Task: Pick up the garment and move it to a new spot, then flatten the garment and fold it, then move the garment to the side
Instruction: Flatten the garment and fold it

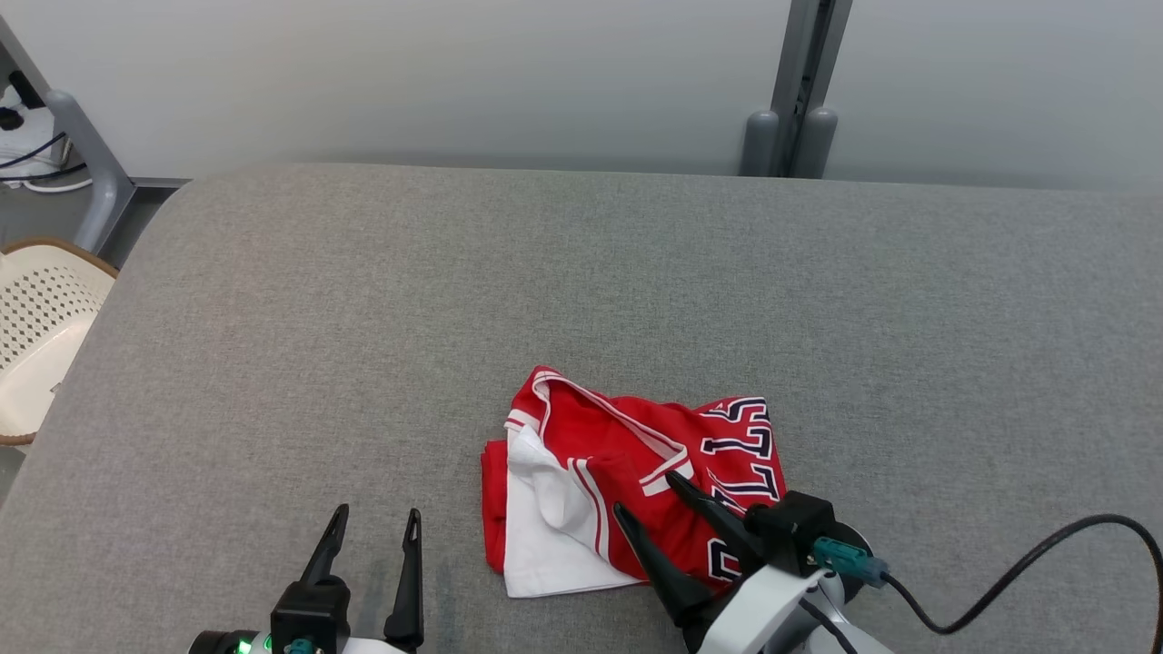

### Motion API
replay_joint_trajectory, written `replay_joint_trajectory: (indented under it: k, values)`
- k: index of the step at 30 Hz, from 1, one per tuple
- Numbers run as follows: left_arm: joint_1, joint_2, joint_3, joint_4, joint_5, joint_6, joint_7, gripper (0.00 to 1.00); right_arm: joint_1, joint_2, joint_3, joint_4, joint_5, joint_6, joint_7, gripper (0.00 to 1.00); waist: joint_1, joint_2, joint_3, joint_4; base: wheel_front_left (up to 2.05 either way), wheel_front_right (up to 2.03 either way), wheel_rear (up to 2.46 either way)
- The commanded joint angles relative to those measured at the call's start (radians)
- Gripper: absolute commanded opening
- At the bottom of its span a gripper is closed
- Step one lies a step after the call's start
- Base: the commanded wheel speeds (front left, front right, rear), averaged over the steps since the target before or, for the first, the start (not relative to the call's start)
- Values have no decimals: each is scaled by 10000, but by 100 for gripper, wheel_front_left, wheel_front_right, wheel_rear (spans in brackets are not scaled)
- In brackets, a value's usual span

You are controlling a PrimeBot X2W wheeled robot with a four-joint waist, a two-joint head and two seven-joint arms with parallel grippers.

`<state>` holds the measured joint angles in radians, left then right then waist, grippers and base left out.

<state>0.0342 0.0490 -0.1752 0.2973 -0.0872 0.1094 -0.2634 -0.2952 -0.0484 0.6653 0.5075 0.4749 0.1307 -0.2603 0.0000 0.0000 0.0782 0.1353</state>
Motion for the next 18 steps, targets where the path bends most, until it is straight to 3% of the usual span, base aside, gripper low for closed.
replay_joint_trajectory:
  k: [1,3,6,7,10,18]
  values:
    - [18,40,42,2,68,-13,-8,100,-235,-56,164,119,10,0,-28,100,0,0,-6,48,0,0,0]
    - [38,40,43,17,28,-5,-8,100,-491,-56,437,279,70,0,58,86,0,0,-14,107,0,0,0]
    - [46,40,-11,18,-48,23,-8,100,-849,-59,698,587,54,0,187,78,0,0,-26,214,0,0,0]
    - [48,40,-31,10,-76,42,-8,100,-958,-52,796,691,54,0,247,71,0,0,-24,248,0,0,0]
    - [56,40,-66,-39,-117,65,-8,100,-1241,-50,1136,842,115,0,252,0,0,0,5,346,0,0,0]
    - [85,38,-47,-111,-153,99,-8,100,-1833,-61,2884,613,668,0,346,0,0,0,109,439,0,0,0]
